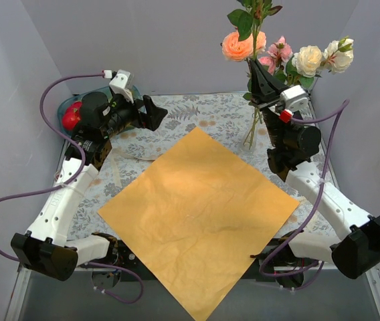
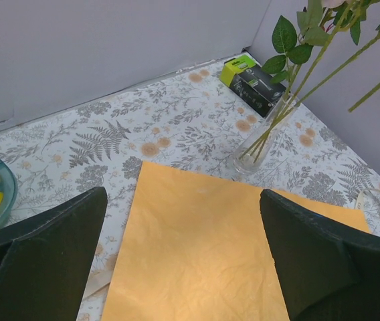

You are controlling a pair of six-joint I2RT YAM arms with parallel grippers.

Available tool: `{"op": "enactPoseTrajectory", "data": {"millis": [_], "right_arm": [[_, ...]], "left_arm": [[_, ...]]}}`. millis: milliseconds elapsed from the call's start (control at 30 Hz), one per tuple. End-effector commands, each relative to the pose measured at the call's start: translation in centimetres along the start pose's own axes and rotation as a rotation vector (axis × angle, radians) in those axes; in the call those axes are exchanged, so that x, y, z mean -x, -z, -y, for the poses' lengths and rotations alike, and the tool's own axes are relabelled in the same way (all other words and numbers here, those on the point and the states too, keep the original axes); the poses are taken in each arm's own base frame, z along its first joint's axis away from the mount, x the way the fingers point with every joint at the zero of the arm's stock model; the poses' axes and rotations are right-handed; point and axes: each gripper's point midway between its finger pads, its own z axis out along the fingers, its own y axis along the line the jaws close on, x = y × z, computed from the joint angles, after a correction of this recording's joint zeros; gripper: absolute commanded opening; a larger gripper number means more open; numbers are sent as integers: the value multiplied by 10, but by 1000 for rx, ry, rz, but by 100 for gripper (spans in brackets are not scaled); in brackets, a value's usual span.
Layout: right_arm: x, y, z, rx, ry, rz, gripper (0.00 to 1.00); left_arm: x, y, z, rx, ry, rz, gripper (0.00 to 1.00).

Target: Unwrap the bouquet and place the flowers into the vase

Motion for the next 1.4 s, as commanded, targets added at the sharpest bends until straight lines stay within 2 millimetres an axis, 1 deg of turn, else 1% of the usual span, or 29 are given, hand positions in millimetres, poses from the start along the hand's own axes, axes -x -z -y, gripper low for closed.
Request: {"op": "enactPoseTrajectory", "data": {"millis": [0, 33, 100, 167, 200, 233, 267, 300, 333, 433, 567, 667, 733, 867, 1067, 1133, 1167, 1233, 1300, 1333, 1367], "right_arm": [[21, 2, 18, -50, -48, 146, 1], [14, 8, 15, -26, -41, 146, 1], [19, 14, 13, -14, -25, 202, 1], [11, 19, 17, -14, -37, 203, 1], [7, 20, 16, -4, -97, 207, 1], [2, 23, 24, -7, -106, 207, 1], [-6, 25, 23, 1, -120, 203, 1], [0, 27, 25, -1, -138, 238, 1], [-3, 30, 28, -6, -124, 244, 1], [-8, 35, 28, 12, -130, 268, 1], [-12, 39, 21, 50, -137, 289, 1], [-7, 39, 14, 97, -134, 304, 1], [-4, 38, 12, 109, -133, 313, 1], [11, 38, 11, 126, -115, 353, 1], [27, 39, 22, 94, -78, 411, 1], [30, 40, 26, 88, -65, 427, 1], [34, 41, 25, 97, -60, 451, 1], [36, 43, 29, 96, -57, 471, 1], [34, 42, 28, 114, -86, 467, 1], [34, 42, 25, 130, -93, 468, 1], [37, 43, 17, 180, -89, 469, 1]], "left_arm": [[18, 7, 5, -28, -52, 67, 98], [17, 6, 4, -27, -54, 64, 98], [17, 4, 1, -27, -64, 63, 98], [14, 1, -2, -25, -65, 55, 98], [14, 0, -5, -22, -64, 54, 98], [14, 0, -6, -21, -63, 54, 98], [13, -2, -8, -22, -62, 51, 98], [14, -2, -10, -18, -61, 55, 98], [14, -3, -10, -22, -61, 54, 98], [13, -5, -16, -16, -55, 51, 98], [7, -6, -21, -17, -45, 37, 98], [2, -7, -24, -14, -42, 28, 98], [0, -8, -25, -15, -40, 24, 98], [-2, -8, -27, -13, -39, 23, 98], [-6, -9, -27, -22, -34, 13, 98], [-6, -10, -28, -21, -33, 11, 98], [-7, -11, -29, -20, -32, 9, 98], [-6, -10, -28, -25, -30, 10, 98], [-7, -11, -27, -37, -27, 7, 98], [-3, -11, -25, -47, -26, 12, 98], [-3, -11, -21, -70, -27, 11, 98]]}}
